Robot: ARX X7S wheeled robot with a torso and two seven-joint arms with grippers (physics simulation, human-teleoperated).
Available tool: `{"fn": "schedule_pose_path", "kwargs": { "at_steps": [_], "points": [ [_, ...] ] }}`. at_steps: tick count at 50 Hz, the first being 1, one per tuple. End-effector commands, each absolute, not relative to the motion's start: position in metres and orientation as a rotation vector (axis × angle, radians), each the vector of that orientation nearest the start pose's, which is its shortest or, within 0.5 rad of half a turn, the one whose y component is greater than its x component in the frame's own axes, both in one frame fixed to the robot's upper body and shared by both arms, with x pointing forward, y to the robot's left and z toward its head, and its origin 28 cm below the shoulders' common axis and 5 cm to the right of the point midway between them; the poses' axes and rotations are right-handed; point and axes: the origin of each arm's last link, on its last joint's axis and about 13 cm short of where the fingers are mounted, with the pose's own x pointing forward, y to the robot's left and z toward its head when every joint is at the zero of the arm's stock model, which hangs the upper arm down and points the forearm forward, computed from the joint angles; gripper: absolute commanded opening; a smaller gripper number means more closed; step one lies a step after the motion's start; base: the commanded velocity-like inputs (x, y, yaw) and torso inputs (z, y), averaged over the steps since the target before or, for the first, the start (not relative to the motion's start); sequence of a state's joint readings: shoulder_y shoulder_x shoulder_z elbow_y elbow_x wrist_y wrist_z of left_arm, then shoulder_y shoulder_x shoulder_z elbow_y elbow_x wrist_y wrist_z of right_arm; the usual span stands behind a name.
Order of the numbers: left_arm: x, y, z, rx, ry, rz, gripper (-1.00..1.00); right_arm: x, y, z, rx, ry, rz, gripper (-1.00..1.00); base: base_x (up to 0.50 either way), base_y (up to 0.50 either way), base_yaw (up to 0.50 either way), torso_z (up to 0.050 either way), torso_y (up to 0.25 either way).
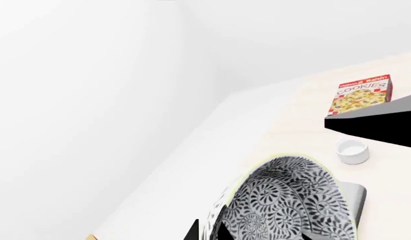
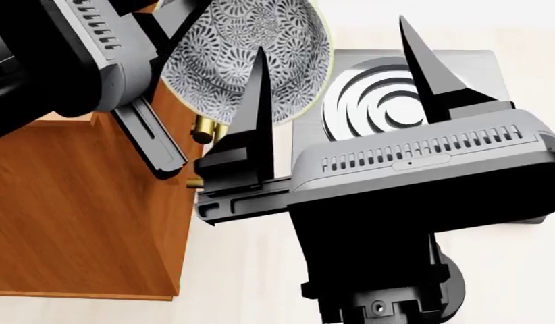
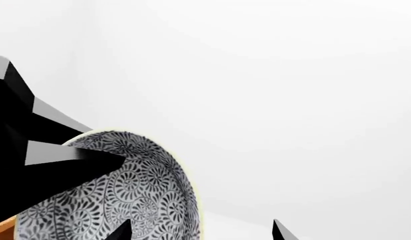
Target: Pick the akita bowl on the wooden cabinet and place it on the plate.
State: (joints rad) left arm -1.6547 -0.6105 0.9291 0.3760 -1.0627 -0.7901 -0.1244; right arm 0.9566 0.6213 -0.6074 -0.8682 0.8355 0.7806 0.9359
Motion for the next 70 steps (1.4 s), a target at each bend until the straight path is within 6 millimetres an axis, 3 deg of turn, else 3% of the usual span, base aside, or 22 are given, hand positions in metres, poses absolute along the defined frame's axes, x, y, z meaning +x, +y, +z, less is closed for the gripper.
{"fn": "schedule_pose_path", "kwargs": {
  "at_steps": [1, 31, 32, 58, 62, 70],
  "points": [
    [0.262, 0.183, 0.369, 0.596, -0.39, -0.731, -1.0, 0.208, -0.071, 0.258, -0.214, -0.545, 0.084, 1.0, 0.0, 0.0, 0.0, 0.0, 0.0],
    [0.258, 0.185, 0.365, 0.585, -0.392, -0.795, -1.0, 0.211, -0.075, 0.255, -0.114, -0.516, 0.122, 1.0, 0.0, 0.0, 0.0, 0.0, 0.0],
    [0.259, 0.185, 0.365, 0.582, -0.393, -0.791, -1.0, 0.212, -0.076, 0.255, -0.117, -0.518, 0.103, -1.0, 0.0, 0.0, 0.0, 0.0, 0.0],
    [0.262, 0.188, 0.36, 0.554, -0.389, -0.749, -1.0, 0.212, -0.08, 0.257, -0.118, -0.529, -0.016, -1.0, 0.0, 0.0, 0.0, 0.0, 0.0],
    [0.264, 0.189, 0.36, 0.541, -0.388, -0.732, -1.0, 0.216, -0.08, 0.257, -0.104, -0.445, -0.066, -1.0, 0.0, 0.0, 0.0, 0.003, 0.0],
    [0.265, 0.19, 0.359, 0.528, -0.38, -0.716, -1.0, 0.217, -0.076, 0.26, -0.211, -0.426, -0.142, -1.0, 0.0, 0.0, 0.0, 0.0, 0.0]
  ]
}}
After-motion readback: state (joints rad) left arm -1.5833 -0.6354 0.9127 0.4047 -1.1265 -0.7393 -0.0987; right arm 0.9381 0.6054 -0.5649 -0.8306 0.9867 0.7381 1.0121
